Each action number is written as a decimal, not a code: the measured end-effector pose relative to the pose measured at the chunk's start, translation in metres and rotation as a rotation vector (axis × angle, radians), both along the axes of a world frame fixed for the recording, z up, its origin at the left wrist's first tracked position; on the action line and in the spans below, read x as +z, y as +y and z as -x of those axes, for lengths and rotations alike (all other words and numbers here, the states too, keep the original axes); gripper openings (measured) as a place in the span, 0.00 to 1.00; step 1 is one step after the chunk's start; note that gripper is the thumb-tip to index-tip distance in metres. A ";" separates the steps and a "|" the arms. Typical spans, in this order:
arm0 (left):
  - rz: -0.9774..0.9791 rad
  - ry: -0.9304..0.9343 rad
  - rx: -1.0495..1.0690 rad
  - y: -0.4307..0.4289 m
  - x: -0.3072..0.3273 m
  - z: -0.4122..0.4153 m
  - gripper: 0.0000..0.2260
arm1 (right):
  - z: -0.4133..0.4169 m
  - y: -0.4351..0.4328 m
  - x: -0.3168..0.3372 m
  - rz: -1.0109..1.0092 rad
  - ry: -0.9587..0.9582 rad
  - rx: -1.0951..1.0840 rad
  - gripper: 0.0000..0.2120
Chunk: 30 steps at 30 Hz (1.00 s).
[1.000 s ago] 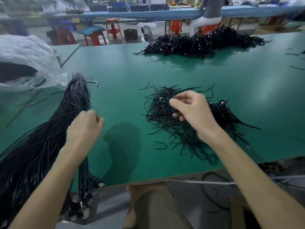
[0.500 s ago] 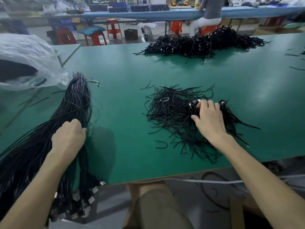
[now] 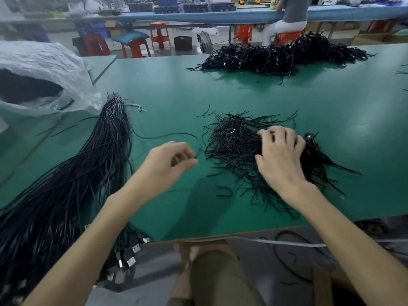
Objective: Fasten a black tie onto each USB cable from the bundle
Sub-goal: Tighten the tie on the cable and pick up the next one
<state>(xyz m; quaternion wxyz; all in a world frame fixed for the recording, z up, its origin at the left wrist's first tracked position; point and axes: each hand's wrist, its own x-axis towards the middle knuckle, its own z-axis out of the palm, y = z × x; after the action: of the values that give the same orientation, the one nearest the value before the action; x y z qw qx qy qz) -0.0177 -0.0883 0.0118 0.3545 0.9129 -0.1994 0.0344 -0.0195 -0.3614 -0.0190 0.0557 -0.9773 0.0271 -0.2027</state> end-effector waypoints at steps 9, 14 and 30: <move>0.064 0.160 -0.096 -0.025 -0.007 0.001 0.04 | 0.015 0.071 -0.017 -0.385 0.158 0.514 0.25; 0.371 0.377 -0.113 0.030 -0.007 -0.005 0.09 | 0.017 0.070 -0.034 -0.931 0.161 0.278 0.16; 1.615 0.576 0.012 0.036 -0.007 -0.010 0.18 | 0.044 0.105 -0.011 -0.499 0.281 0.595 0.14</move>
<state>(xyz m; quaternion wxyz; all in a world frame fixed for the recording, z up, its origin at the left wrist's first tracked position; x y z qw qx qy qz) -0.0081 -0.0523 0.0051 0.9326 0.3547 -0.0112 -0.0655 -0.0638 -0.2566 -0.0300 0.3428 -0.9171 -0.2011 -0.0296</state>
